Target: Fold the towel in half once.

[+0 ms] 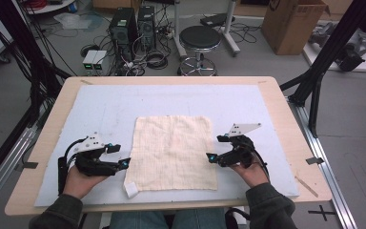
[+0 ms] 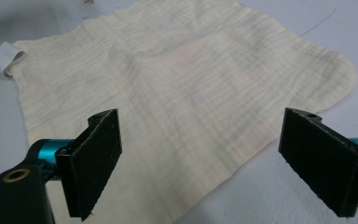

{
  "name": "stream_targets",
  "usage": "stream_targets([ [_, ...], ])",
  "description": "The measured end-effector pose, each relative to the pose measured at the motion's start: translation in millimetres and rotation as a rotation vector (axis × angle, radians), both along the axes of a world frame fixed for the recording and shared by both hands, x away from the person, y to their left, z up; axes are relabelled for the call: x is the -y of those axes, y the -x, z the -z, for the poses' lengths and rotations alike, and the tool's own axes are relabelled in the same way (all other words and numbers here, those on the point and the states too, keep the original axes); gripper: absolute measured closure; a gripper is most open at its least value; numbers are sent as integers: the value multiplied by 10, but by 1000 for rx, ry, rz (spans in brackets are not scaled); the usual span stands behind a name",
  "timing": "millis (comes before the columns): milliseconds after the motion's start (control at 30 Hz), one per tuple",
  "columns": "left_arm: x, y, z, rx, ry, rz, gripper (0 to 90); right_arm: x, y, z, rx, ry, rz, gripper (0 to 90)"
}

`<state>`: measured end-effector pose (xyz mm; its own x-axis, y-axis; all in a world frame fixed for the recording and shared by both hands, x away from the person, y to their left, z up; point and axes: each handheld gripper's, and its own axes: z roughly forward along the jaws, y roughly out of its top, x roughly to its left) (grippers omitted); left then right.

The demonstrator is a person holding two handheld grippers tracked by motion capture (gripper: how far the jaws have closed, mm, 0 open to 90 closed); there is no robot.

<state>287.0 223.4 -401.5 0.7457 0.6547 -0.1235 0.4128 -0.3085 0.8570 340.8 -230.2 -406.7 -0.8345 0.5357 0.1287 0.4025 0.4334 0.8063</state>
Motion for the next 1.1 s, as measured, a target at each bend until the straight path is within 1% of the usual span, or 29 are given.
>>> stream_targets([
  [33,0,-23,-5,-1,-5,-1,312,1,-20,-9,5,0,-3,124],
  [167,11,-108,-23,-8,9,-11,306,2,-87,-32,7,-8,6,123],
  [233,19,-162,-35,-10,-4,-15,305,-5,-130,-31,-2,-1,10,123],
  [267,18,-181,-42,-11,-6,-14,305,-10,-162,-26,4,0,8,123],
  [300,18,-209,-50,-13,-3,-14,305,-13,-173,-26,-4,0,9,122],
  [333,22,-236,-58,-14,0,-19,305,-19,-195,-25,0,1,6,122],
  [367,20,-264,-65,-15,0,-20,306,-24,-207,-30,-7,3,11,123],
  [433,17,-321,-72,-18,7,-29,311,-27,-249,-38,-8,1,9,123],
  [533,24,-410,-89,-31,-3,-40,316,-26,-320,-53,-10,-3,13,123],
  [600,30,-461,-111,-28,-2,-45,323,-22,-369,-65,-11,-6,16,123],
  [667,44,-512,-130,-32,-3,-48,329,-27,-427,-85,-22,5,24,123],
  [767,55,-577,-145,-32,-9,-53,334,-34,-505,-123,-21,10,22,123],
  [833,72,-619,-154,-39,-7,-53,337,-36,-550,-142,-22,5,28,123],
  [1000,101,-715,-190,-44,3,-54,356,-45,-659,-192,-25,11,37,123],
  [1100,88,-774,-198,-49,16,-66,358,-38,-710,-216,-21,9,41,123],
])
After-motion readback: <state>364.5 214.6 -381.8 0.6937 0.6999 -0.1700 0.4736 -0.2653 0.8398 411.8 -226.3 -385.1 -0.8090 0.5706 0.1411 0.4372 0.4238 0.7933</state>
